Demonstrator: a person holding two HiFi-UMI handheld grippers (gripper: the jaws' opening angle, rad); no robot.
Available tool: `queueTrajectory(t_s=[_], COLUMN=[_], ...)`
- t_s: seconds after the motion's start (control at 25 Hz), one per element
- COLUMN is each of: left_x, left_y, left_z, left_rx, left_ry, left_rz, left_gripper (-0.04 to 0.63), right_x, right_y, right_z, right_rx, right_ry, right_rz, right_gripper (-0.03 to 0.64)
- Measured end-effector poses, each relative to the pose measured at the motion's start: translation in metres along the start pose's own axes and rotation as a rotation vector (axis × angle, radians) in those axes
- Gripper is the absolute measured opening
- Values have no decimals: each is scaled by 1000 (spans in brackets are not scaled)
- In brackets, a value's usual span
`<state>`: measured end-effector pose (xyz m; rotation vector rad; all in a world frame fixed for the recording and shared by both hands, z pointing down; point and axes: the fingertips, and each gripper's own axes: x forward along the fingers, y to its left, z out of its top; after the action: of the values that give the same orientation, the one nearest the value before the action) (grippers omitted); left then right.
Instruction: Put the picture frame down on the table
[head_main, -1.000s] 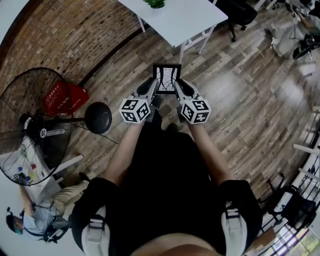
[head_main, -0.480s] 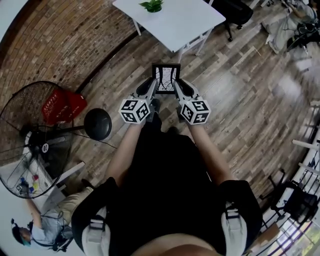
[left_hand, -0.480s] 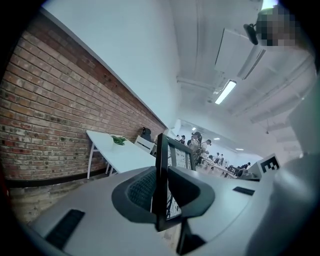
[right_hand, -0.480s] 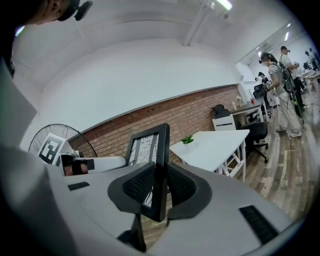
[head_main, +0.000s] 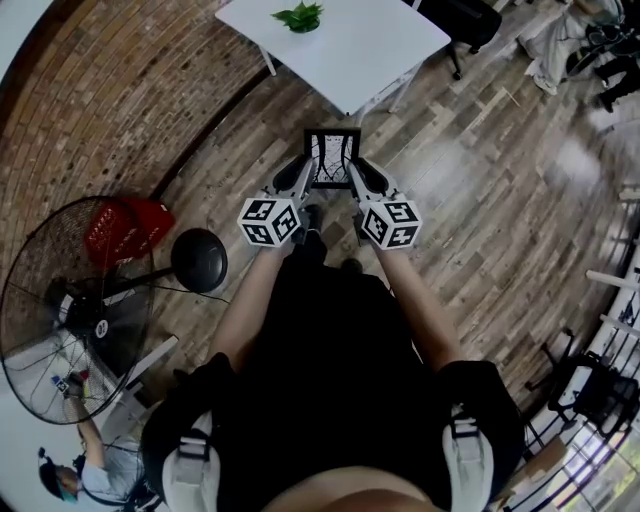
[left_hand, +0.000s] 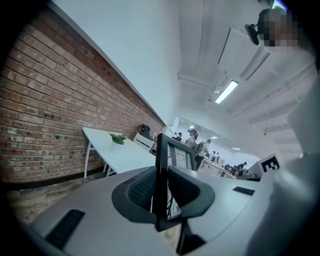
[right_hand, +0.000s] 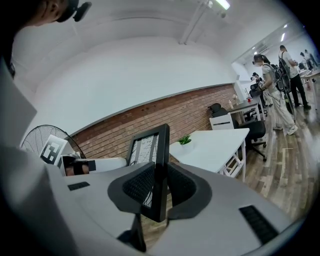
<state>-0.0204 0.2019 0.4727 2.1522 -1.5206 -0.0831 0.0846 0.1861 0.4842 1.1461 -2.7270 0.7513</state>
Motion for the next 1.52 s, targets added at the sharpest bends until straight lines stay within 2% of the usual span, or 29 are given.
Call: queueTrajectory(t_s=[0.92, 1.16, 1.52], left_x=[88, 96, 109], left_y=[84, 104, 124], left_z=[56, 70, 70], left_rx=[22, 34, 15], left_ry=[82, 79, 106], left_rz=[-135, -158, -157], left_gripper=[83, 83, 83], right_x=[108, 131, 152], right_y=[-24, -19, -24], right_z=[33, 37, 34], right_rx=[56, 68, 90], right_ry=[-43, -57, -41], right_rz=[-140, -158, -173], right_gripper=[74, 74, 74])
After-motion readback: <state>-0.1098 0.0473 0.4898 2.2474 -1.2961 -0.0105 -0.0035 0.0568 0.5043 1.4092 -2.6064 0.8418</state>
